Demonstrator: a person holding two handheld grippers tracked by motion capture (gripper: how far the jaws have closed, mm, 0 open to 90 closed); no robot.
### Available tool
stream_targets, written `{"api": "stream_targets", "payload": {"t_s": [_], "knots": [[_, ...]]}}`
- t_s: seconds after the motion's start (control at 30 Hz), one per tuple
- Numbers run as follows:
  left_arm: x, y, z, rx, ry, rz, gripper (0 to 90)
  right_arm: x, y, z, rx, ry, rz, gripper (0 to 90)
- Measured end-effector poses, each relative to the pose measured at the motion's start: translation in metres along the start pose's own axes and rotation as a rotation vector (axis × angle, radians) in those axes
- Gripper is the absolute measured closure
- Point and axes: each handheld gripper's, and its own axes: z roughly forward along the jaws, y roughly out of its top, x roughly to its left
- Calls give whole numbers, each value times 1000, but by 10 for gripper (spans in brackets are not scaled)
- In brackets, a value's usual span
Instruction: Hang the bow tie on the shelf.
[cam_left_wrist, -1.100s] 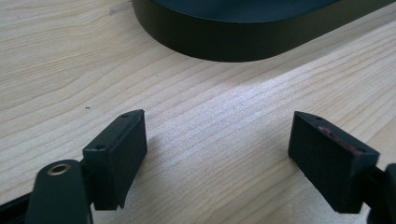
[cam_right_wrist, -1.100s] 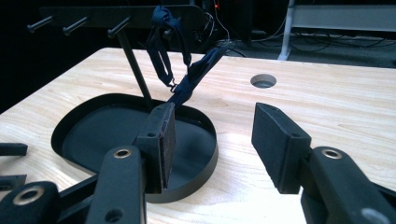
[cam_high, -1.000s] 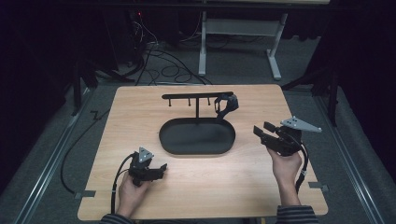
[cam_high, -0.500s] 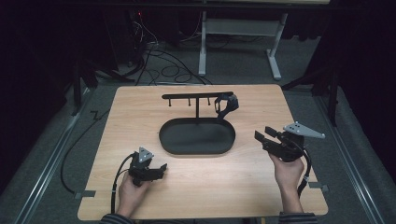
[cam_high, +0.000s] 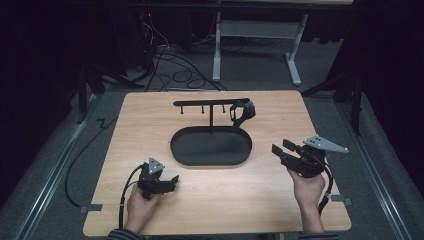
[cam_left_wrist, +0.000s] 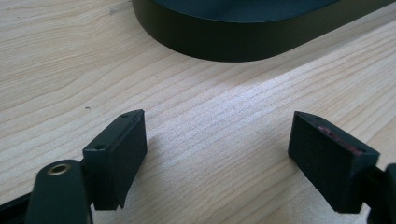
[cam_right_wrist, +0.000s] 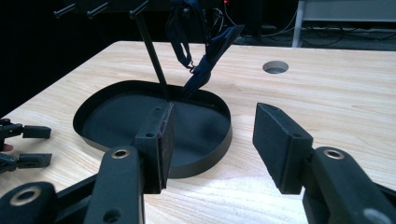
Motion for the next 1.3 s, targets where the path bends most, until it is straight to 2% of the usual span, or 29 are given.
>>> {"api": "stream_targets", "payload": {"t_s": [0.57,1.3], "knots": [[0,0,0,0,0,0,200,8,-10,-2,18,25,2,498],[0,0,0,0,0,0,200,13,-31,7,38,60,39,498]]}}
